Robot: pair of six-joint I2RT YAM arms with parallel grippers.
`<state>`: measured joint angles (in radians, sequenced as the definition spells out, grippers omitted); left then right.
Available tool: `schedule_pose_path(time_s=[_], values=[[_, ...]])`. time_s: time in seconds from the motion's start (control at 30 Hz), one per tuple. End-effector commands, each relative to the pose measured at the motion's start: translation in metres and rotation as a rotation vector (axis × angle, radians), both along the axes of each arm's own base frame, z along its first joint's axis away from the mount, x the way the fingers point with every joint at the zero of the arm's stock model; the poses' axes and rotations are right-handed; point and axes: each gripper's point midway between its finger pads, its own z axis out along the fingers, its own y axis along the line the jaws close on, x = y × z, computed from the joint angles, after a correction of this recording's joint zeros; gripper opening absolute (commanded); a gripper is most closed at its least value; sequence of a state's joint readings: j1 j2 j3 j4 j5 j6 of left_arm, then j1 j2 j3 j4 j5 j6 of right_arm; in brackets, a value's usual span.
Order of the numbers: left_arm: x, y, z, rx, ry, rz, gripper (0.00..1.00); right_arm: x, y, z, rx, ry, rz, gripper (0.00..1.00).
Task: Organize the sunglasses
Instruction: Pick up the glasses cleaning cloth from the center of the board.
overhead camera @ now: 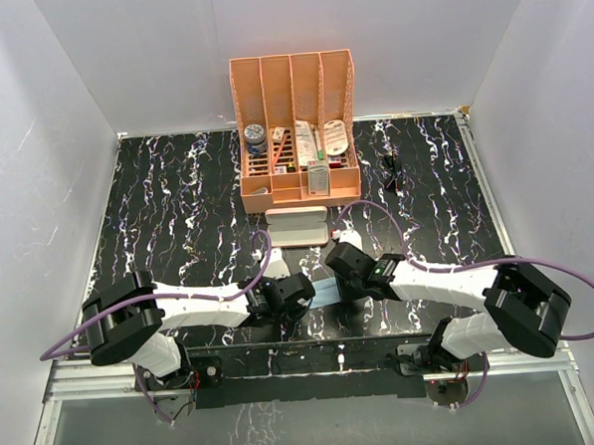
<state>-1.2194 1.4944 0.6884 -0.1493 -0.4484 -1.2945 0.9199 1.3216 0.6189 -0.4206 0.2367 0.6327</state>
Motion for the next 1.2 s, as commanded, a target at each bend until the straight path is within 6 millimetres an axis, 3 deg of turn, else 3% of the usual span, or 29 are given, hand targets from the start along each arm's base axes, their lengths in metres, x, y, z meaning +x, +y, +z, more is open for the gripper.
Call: schedule_pose_path(time_s=[0.0, 0.53, 0.83, 0.9, 1.17], values=[[-0.015, 0.019, -0.017, 0.069, 0.064, -0.018, 0.0, 0.008, 0.007, 0.005, 0.006, -0.007, -0.007, 0.21], [-0.017, 0.022, -0.016, 0.06, 0.063, -0.017, 0.0, -0.009, 0.004, -0.015, -0.04, 0.059, -0.023, 0.18], [-0.017, 0.023, -0.017, 0.06, 0.063, -0.012, 0.0, -0.019, 0.004, -0.021, -0.04, 0.082, -0.022, 0.05], [-0.017, 0.024, -0.017, 0.061, 0.063, -0.012, 0.0, -0.019, 0.004, -0.021, -0.037, 0.08, -0.025, 0.0], [-0.014, 0.025, -0.015, 0.079, 0.045, -0.018, 0.0, -0.013, 0.011, -0.003, 0.029, 0.031, -0.04, 0.0]])
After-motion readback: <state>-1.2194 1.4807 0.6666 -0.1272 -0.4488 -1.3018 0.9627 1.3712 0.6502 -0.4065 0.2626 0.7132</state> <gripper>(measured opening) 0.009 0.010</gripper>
